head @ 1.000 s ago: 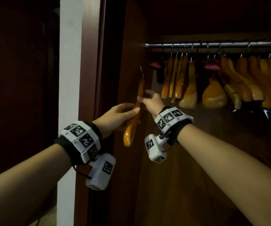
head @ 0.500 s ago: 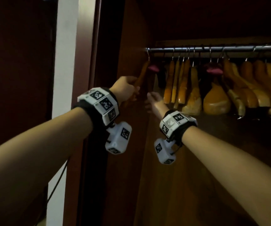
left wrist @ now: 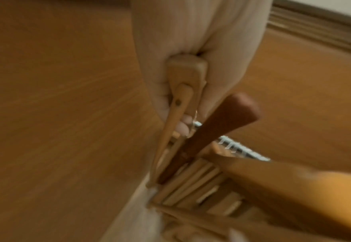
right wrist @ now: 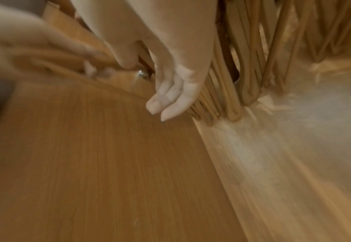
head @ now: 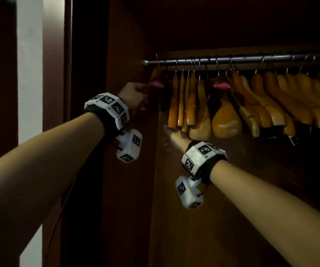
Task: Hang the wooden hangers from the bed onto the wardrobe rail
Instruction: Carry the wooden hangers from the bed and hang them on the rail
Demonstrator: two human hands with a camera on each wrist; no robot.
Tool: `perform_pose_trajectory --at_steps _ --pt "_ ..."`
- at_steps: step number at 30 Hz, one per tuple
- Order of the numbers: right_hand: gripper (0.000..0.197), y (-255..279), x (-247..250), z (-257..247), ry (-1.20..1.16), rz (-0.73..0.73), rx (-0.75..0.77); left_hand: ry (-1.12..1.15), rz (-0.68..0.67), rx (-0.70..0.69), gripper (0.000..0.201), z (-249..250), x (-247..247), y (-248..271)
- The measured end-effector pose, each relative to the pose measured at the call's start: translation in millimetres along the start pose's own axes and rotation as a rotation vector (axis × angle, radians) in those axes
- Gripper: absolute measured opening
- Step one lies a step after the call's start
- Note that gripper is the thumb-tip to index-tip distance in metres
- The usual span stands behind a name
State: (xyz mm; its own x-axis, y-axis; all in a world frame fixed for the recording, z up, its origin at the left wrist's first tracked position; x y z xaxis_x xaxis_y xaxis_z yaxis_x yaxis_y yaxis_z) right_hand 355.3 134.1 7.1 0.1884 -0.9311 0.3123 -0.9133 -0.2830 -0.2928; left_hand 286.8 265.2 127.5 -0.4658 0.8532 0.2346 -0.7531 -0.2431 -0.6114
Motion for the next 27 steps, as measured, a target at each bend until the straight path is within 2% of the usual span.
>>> perform_pose_trajectory --at_steps 4,7,11,14,17,19,21,24,27 --pt "0.03 6 12 0 0.005 0.031 0.027 -0.048 -0.008 -0.003 0.044 -13 1 3" --pt "0.031 11 11 7 0.024 0.005 -0.007 -0.074 0.002 0.013 0.048 -27 7 6" --pt "0.021 19 8 8 0.035 0.005 -0.048 -0.103 0.005 0.026 0.048 -30 14 8" --pt "0.036 32 10 8 0.036 0.04 -0.072 -0.065 0.039 0.031 0.046 -28 15 17" --pt "0.037 48 11 8 0.02 0.068 -0.087 -0.063 0.08 0.031 0.048 -31 12 38" --pt "0.046 63 15 11 0.008 0.11 -0.082 -0.071 0.085 0.047 0.052 -38 10 57" --pt "0.052 79 18 13 0.031 0.14 -0.064 -0.039 0.073 0.061 0.057 -44 8 76" --pt "0.043 109 23 21 0.055 0.179 -0.075 0.108 0.084 0.065 0.068 -54 5 105" --pt "0.04 151 34 39 0.059 0.246 -0.144 0.27 0.12 0.15 0.068 -75 -5 129"
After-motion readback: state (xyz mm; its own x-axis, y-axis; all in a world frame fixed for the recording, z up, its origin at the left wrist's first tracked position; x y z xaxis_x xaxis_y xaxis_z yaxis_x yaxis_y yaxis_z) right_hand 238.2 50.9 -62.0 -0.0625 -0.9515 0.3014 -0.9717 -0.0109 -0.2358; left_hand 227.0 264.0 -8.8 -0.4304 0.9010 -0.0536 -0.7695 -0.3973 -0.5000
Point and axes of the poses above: each hand's wrist, its own y-axis away from the middle knuckle, its own x-axis out of the back of the hand, z = x × y, the point moved 9 cm from there along -y, towards the middle knuckle, and after that the axes turned 5 degrees about y, right-handed, at the moved point
